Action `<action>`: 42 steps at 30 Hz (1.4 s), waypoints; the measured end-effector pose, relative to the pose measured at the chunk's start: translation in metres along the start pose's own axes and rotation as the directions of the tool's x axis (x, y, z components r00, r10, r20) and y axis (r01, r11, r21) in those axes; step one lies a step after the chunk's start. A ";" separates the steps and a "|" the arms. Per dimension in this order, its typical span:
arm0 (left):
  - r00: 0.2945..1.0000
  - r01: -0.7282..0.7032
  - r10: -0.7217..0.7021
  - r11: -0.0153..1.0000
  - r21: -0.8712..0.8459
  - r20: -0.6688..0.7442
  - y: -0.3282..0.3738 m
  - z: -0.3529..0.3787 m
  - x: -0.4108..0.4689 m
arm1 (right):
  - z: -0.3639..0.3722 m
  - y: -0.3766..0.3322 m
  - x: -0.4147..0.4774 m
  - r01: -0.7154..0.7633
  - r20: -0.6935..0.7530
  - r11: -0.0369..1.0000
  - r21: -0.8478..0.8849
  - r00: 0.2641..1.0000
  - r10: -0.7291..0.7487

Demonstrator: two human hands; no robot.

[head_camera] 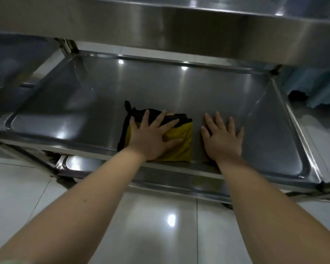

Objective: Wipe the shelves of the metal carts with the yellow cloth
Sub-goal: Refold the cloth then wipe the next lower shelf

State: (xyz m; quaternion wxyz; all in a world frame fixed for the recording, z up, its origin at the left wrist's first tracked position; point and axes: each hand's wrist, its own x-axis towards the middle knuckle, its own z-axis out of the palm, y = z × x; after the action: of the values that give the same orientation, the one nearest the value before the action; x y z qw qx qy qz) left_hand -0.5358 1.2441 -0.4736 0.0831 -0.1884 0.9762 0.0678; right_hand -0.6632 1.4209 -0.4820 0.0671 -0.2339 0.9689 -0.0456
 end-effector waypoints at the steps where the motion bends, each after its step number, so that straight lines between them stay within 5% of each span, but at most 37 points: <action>1: 1.000 0.021 -0.021 1.000 -0.016 -0.011 -0.019 0.000 -0.009 | -0.001 0.002 -0.002 0.005 -0.001 1.000 0.008 1.000 -0.005; 6: 0.927 0.369 -0.374 0.923 -0.106 -0.033 -0.124 -0.013 -0.041 | -0.003 0.000 -0.008 0.051 -0.003 0.998 0.031 0.999 -0.051; 9: 0.875 0.482 -0.485 0.870 -0.100 -0.004 -0.103 -0.012 -0.037 | -0.002 -0.003 -0.007 0.055 0.004 0.998 0.008 0.998 -0.055; 14: 0.970 0.242 -0.242 0.970 -0.010 -0.015 0.020 0.002 -0.014 | -0.001 -0.001 -0.005 0.055 0.030 0.998 0.000 0.998 -0.055; 18: 0.995 0.093 -0.093 0.996 -0.016 0.022 -0.002 0.003 -0.021 | 0.001 0.002 -0.005 0.068 0.006 0.997 0.024 0.998 -0.068; 23: 0.950 0.299 -0.305 0.951 -0.079 -0.064 -0.108 -0.005 -0.034 | -0.002 -0.003 -0.009 0.027 -0.010 0.999 0.024 1.000 -0.027; 28: 0.950 0.305 -0.307 0.951 -0.048 -0.049 -0.117 -0.004 -0.036 | -0.020 0.033 -0.007 0.153 -0.002 0.973 0.172 0.988 -0.155; 31: 0.948 0.311 -0.314 0.949 -0.057 -0.045 -0.118 -0.006 -0.035 | -0.028 0.123 -0.024 -0.036 -0.096 0.990 0.138 0.994 0.049; 33: 0.941 0.333 -0.335 0.941 -0.055 -0.039 -0.112 -0.006 -0.033 | -0.029 0.157 -0.036 -0.164 -0.033 0.986 0.007 0.986 0.164; 38: 0.898 0.432 -0.439 0.893 -0.126 -0.033 -0.054 -0.005 -0.017 | -0.024 0.150 -0.033 -0.161 0.026 0.985 -0.063 0.986 0.163; 42: 0.979 0.191 -0.193 0.981 -0.042 -0.071 0.086 0.004 0.023 | -0.021 0.157 -0.032 -0.153 0.037 0.986 -0.072 0.987 0.155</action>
State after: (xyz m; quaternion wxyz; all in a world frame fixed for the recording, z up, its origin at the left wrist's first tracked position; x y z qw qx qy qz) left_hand -0.5885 1.3153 -0.4726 0.0495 -0.2857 0.9545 0.0697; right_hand -0.7086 1.5757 -0.4769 0.0830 -0.1614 0.9834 -0.0017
